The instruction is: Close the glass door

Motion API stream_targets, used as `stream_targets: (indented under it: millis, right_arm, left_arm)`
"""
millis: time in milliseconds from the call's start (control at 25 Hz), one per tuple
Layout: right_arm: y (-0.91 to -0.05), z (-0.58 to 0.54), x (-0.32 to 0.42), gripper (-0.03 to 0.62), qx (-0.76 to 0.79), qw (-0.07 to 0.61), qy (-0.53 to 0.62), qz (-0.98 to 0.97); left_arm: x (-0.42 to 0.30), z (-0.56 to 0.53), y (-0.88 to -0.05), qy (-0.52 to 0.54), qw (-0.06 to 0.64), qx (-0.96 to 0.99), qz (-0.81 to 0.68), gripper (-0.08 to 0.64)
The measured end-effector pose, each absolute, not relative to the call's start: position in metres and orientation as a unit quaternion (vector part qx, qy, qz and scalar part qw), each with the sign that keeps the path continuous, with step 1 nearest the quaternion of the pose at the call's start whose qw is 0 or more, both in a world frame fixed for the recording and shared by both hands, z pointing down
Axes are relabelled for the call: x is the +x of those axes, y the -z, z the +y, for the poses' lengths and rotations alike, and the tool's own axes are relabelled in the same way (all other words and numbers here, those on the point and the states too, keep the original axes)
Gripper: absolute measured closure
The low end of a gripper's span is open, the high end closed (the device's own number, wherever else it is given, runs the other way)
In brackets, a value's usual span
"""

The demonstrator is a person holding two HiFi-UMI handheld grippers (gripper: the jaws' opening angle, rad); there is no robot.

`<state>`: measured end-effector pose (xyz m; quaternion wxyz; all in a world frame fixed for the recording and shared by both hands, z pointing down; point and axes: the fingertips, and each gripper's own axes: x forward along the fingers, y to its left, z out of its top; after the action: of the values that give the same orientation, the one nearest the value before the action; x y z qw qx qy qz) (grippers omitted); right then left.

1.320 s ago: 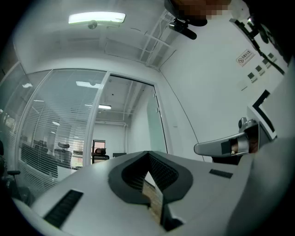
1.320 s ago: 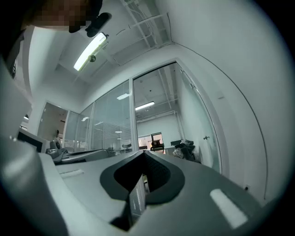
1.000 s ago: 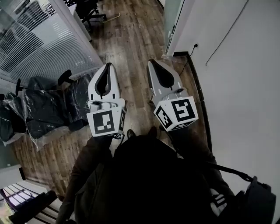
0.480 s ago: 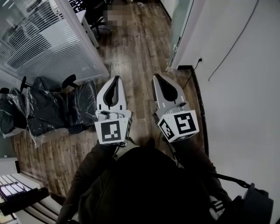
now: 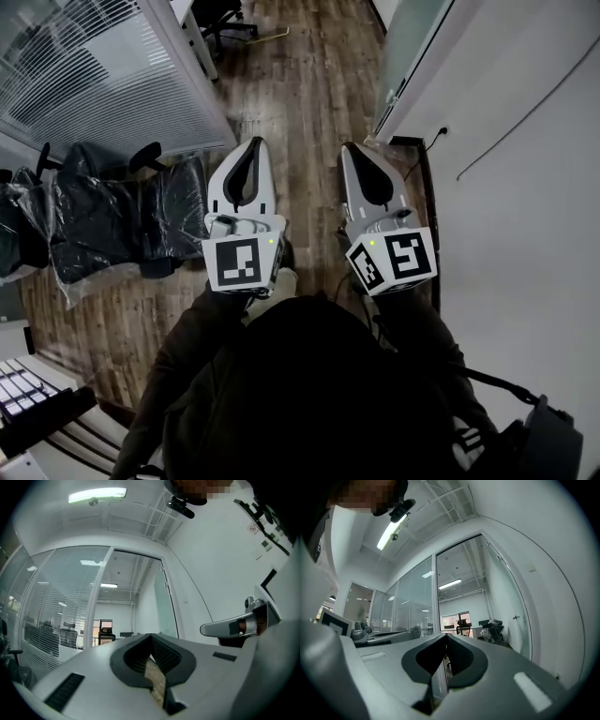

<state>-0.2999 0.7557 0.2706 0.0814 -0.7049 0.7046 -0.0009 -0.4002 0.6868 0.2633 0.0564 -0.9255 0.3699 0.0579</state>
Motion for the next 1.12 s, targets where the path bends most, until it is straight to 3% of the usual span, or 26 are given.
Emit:
stream_targets:
  millis: [440, 1120]
  right_arm:
    - [-0.26, 0.614, -0.273, 0.591, -0.731, 0.071, -0.006, 0.679]
    - [-0.275, 0.547, -0.168, 0.591, -0.766, 0.076, 0.006, 0.639]
  left_arm:
    - [-0.366, 0.545, -0.257, -0.06, 0.057, -0.942, 0.327, 0.563]
    - [-0.258, 0.475, -0.28, -0.03, 0.051, -0.959, 0.277, 0.563]
